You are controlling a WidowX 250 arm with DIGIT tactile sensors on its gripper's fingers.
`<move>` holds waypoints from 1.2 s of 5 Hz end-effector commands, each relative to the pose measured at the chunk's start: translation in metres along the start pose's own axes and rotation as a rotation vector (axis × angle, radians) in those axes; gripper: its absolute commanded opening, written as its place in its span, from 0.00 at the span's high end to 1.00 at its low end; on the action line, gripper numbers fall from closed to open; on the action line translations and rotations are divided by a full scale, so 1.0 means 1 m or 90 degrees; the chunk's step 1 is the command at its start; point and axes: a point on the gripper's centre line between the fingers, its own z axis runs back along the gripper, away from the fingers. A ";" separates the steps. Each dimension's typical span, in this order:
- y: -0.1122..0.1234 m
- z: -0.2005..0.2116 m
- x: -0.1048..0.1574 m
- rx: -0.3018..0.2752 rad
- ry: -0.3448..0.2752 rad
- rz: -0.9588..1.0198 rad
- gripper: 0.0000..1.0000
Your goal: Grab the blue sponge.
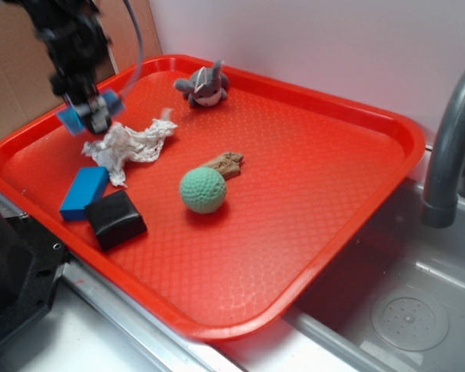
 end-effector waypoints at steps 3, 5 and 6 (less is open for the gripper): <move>-0.103 0.084 0.045 0.056 0.006 -0.023 1.00; -0.121 0.088 0.046 -0.019 0.014 -0.009 1.00; -0.112 0.092 0.043 -0.061 0.026 0.022 1.00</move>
